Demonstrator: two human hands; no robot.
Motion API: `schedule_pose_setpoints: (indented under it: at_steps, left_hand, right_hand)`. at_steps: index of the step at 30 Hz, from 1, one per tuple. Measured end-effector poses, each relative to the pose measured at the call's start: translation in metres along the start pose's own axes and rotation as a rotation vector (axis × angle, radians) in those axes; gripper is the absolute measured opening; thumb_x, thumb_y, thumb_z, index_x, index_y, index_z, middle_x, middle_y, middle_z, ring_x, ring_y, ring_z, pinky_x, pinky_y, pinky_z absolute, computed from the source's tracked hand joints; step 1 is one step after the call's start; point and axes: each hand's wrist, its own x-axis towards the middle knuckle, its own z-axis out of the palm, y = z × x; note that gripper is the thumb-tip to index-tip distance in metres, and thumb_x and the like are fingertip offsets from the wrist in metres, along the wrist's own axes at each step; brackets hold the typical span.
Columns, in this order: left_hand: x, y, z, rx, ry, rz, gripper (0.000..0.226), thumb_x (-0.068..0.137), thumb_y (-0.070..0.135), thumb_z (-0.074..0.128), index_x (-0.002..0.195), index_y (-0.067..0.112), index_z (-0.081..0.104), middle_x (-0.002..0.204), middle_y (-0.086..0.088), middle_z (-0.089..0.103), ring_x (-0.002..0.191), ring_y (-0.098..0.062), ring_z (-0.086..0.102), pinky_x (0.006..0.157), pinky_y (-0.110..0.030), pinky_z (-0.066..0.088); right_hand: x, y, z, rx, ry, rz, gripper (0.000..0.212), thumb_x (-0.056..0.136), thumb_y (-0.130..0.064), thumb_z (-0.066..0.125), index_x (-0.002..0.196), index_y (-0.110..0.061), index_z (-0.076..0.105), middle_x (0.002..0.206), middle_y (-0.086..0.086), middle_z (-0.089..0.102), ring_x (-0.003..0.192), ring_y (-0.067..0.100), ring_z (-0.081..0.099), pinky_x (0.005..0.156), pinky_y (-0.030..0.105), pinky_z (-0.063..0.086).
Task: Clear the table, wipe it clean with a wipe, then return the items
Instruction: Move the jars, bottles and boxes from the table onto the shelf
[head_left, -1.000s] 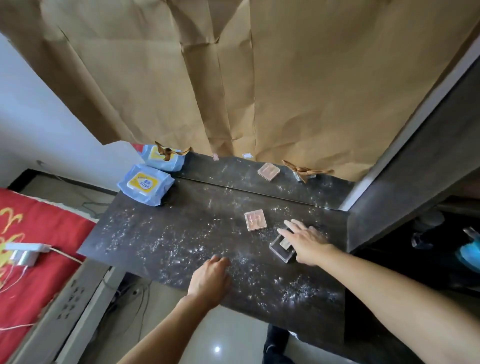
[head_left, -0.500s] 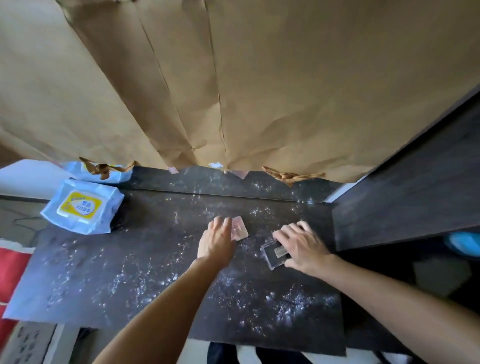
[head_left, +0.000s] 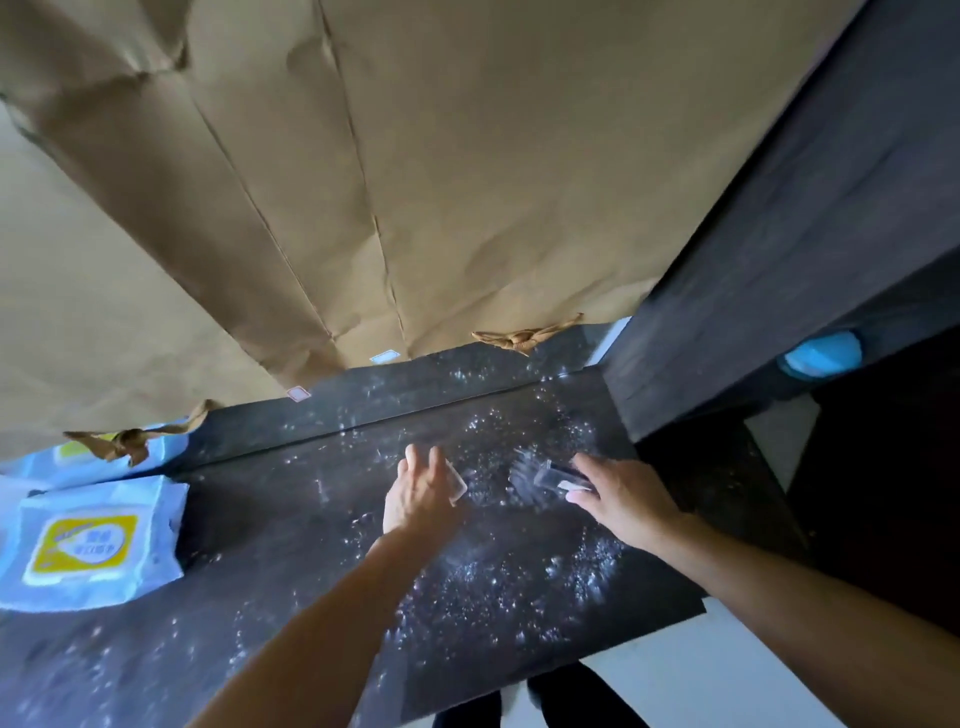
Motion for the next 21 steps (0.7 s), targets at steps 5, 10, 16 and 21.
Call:
schedule_pose_setpoints:
  at_steps: [5,10,16,21]
  left_hand:
    - [-0.013,0.020,-0.024,-0.011,-0.006,0.094,0.066,0.074,0.037,0.071,0.125,0.020,0.033,0.120,-0.002,0.047,0.101,-0.019,0.054,0.081,-0.032,0.049]
    - [-0.033,0.070,-0.038,-0.001,0.035,0.222,0.068,0.075,0.043,0.070,0.127,0.020,0.033,0.122,0.000,0.046,0.101,-0.021,0.057,0.078,-0.034,0.049]
    - [-0.066,0.161,-0.038,0.000,0.136,0.382,0.058,0.074,0.039,0.060,0.123,0.021,0.035,0.117,0.002,0.047,0.095,-0.025,0.060,0.072,-0.037,0.052]
    - [-0.096,0.257,-0.038,-0.051,0.262,0.463,0.066,0.069,0.039,0.060,0.127,0.021,0.034,0.116,0.002,0.045,0.095,-0.027,0.059,0.069,-0.037,0.051]
  right_hand:
    - [-0.031,0.003,-0.015,0.081,0.094,0.188,0.037,0.088,-0.047,0.056,0.098,-0.012,0.050,0.086,0.011,0.069,0.083,0.033,0.065,0.061,0.032,0.039]
    - [-0.065,0.025,-0.037,0.201,0.159,0.320,0.030,0.087,-0.041,0.057,0.095,-0.014,0.047,0.075,0.009,0.061,0.083,0.036,0.062,0.061,0.032,0.033]
    - [-0.114,0.080,-0.070,0.365,0.223,0.403,0.038,0.075,-0.054,0.058,0.074,-0.023,0.036,0.056,-0.007,0.042,0.061,0.026,0.052,0.053,0.032,0.032]
    - [-0.154,0.149,-0.106,0.447,0.316,0.431,0.042,0.074,-0.056,0.065,0.072,-0.020,0.042,0.067,-0.002,0.056,0.065,0.020,0.057,0.058,0.038,0.044]
